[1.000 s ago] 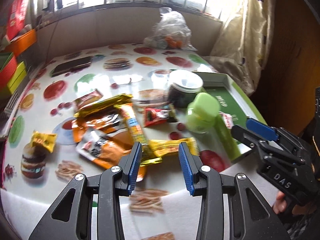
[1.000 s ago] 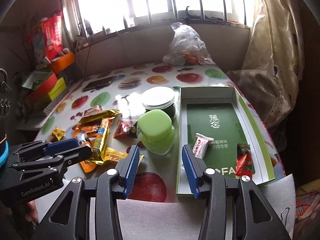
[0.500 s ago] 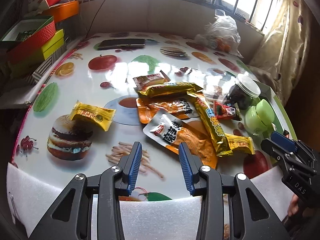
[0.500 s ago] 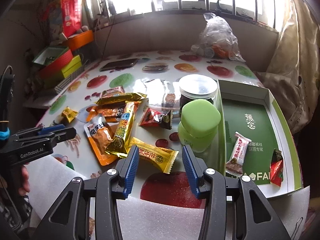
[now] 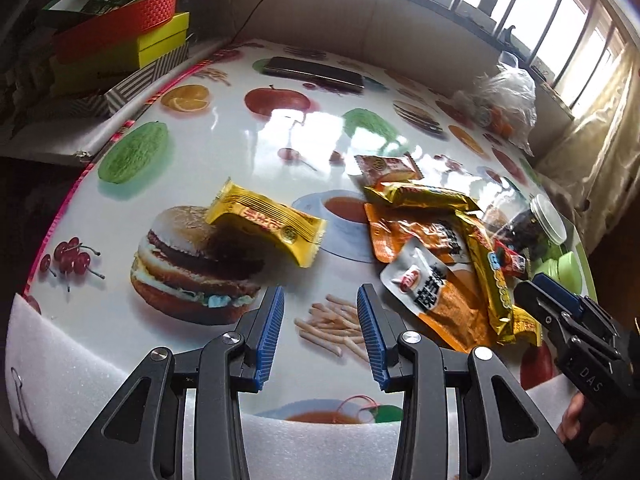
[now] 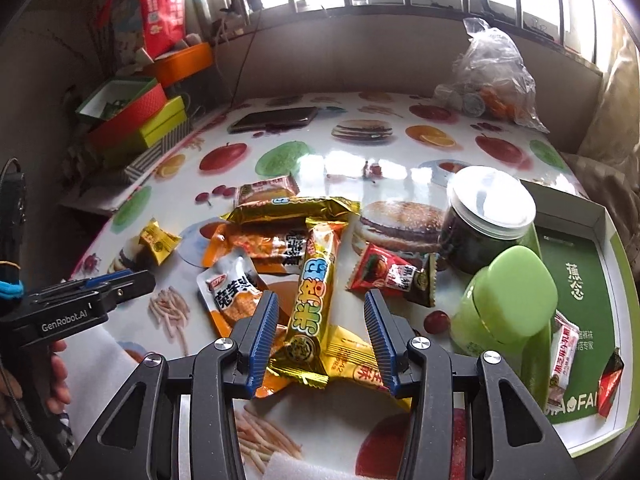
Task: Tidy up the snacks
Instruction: 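Move both tools back over the snack pile, then grasp yellow peanut candy with left tool while right grasps yellow-blue stick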
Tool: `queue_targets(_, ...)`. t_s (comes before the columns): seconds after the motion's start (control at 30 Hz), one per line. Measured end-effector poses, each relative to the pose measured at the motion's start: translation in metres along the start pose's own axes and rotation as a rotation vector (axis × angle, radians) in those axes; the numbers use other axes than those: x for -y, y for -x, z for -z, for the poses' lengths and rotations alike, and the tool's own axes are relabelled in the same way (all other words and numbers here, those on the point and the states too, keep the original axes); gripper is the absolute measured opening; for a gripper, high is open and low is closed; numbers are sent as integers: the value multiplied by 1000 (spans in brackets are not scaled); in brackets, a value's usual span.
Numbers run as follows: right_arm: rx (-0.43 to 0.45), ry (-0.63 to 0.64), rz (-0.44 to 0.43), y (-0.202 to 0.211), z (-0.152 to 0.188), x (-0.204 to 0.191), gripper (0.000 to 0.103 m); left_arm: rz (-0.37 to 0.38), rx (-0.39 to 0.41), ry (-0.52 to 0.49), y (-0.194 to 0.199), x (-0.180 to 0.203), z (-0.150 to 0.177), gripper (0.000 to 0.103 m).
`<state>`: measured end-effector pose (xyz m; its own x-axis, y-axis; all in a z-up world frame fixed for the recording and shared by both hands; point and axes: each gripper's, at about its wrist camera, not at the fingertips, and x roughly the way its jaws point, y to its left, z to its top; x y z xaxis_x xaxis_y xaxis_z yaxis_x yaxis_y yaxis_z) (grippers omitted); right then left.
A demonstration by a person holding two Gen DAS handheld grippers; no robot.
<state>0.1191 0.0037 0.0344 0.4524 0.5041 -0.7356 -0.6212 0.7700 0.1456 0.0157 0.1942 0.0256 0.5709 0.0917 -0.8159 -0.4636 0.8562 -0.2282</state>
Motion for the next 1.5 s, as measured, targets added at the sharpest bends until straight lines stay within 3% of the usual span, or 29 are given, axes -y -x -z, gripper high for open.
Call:
queue_targets(0.23, -40, 2, 0, -22, -4, -2, 44, -8, -11, 91, -11, -21, -15, 40)
queue_targets(0.37, -53, -4, 4, -28, -3, -1, 43, -23, -17, 139, -20, -33, -27, 52)
queue_targets(0.57, -52, 0, -5, -31, -3, -3, 23, -35, -17, 190, -29, -44, -39, 52)
queue_targets(0.8, -52, -10, -23, -31, -2, -2, 22, -6, -18, 231, -40, -50, -49, 52)
queue_targets(1.03, -51, -12, -33, -30, 0, -2, 22, -50, -37, 156, -51, -34, -56, 52)
queue_targets(1.17, -51, -17, -36, -29, 1, -1, 22, -123, -47, 71, -54, -21, -53, 52)
queue_targets(1.4, -49, -19, -38, -29, 1, -1, 22, -165, -36, 29, -56, -16, -51, 51)
queue_targets(1.43, -48, -20, -39, -28, 2, -2, 22, -167, -33, 28, -56, -16, -51, 51)
queue_targets(1.5, -46, -22, -38, -28, 2, -1, 22, -178, -27, 28, -55, -16, -49, 40)
